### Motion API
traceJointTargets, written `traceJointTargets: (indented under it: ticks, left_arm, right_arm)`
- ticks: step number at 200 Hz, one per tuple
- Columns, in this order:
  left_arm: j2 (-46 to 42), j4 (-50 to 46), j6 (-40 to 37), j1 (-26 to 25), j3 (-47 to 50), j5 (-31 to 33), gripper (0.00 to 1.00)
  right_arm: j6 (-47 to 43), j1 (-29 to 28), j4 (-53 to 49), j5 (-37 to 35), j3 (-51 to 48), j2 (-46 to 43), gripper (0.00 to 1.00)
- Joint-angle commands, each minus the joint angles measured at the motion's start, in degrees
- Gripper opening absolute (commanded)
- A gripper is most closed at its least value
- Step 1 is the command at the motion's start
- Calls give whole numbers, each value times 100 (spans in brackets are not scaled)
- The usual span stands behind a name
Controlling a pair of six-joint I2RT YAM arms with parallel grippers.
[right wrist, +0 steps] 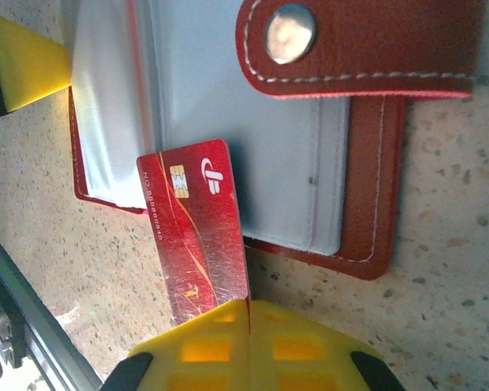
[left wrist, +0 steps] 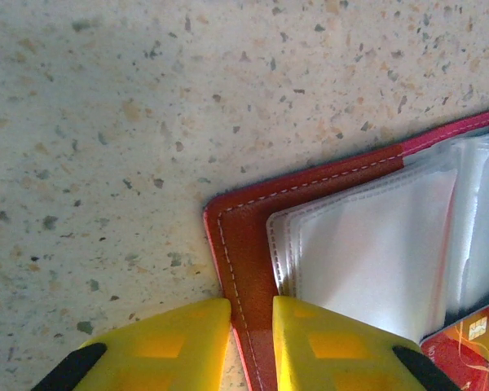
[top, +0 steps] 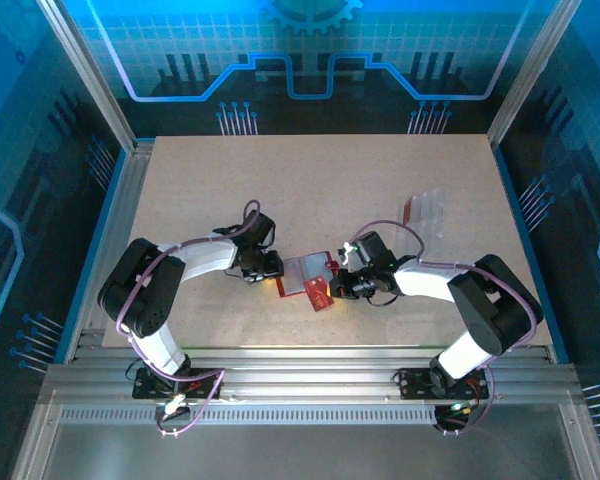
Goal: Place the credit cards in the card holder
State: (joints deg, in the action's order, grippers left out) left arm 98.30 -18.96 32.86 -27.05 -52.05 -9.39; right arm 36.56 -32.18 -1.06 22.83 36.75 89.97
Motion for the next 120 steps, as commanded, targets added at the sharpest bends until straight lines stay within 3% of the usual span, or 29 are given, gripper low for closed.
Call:
traceJointTargets:
  ticks: [1, 120]
  left_arm:
    - [258, 119, 19, -46, 90, -78, 24]
    - [290, 130, 12, -44, 98, -96, 23]
  right_arm:
    - [-131, 41, -350, 64, 51, -173, 0]
    - [-424, 305, -873, 15, 868, 148, 0]
